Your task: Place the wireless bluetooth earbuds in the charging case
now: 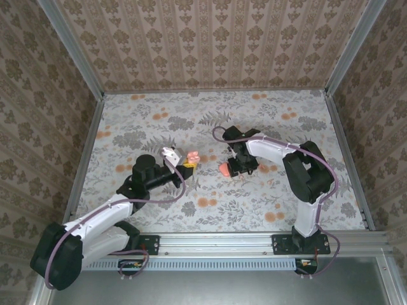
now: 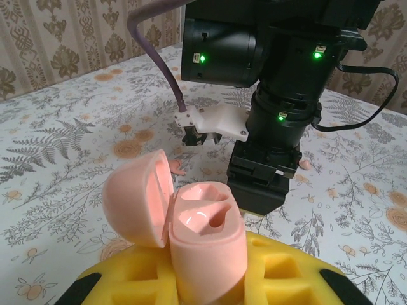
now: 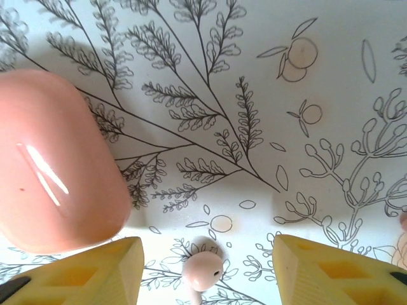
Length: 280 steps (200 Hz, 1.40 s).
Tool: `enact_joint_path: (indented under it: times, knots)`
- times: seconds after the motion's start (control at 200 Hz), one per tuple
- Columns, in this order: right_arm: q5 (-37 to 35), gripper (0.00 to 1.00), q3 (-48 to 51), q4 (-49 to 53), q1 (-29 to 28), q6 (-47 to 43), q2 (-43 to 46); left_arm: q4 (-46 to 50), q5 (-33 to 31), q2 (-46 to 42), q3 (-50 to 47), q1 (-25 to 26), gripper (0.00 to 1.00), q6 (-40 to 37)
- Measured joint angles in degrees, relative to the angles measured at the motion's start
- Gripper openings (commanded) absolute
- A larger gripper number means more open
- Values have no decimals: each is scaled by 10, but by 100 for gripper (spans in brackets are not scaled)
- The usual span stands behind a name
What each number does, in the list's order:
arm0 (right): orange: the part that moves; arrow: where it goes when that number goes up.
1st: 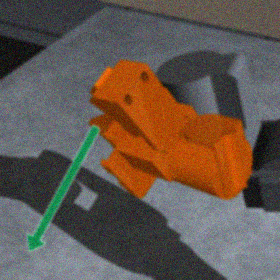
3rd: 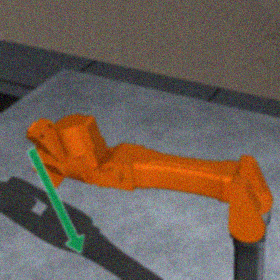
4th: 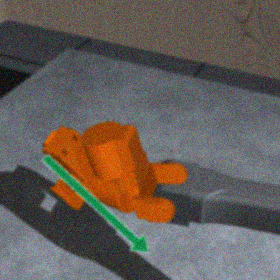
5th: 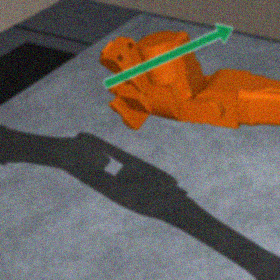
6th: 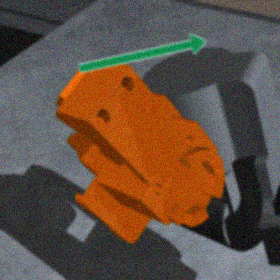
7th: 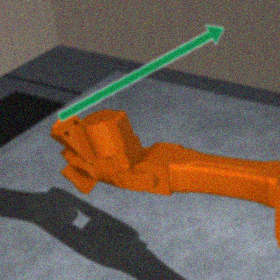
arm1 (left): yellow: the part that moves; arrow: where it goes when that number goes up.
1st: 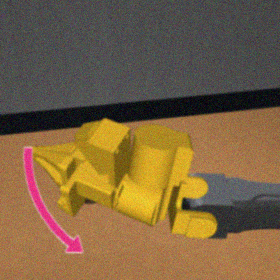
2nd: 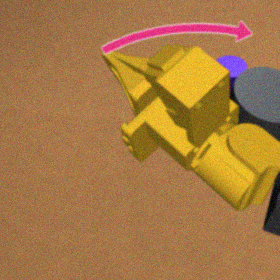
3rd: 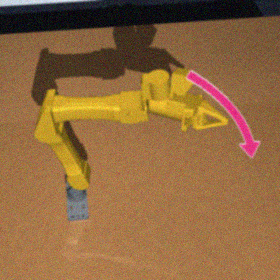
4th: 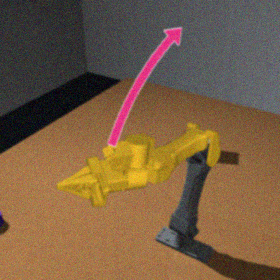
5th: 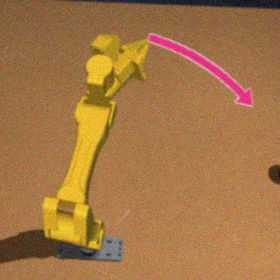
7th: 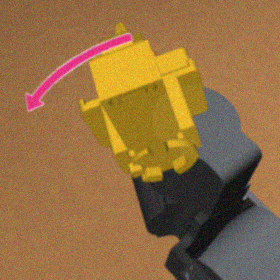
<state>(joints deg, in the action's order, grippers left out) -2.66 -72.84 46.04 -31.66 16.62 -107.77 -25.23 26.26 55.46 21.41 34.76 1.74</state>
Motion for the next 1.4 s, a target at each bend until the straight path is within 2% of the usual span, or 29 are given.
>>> enact_joint_path:
  times: [0.44, 0.795, 1.4]
  knots:
    - [34, 50, -27, 69, 17, 71, 0, 0, -2, -8, 0, 0, 12, 0]
    - [50, 42, -27, 69, 18, 76, -31, 0, -2, -8, 0, 0, 12, 0]
    - [63, 29, -12, 56, 28, 82, -36, 0, -2, -8, 0, 0, 12, 0]
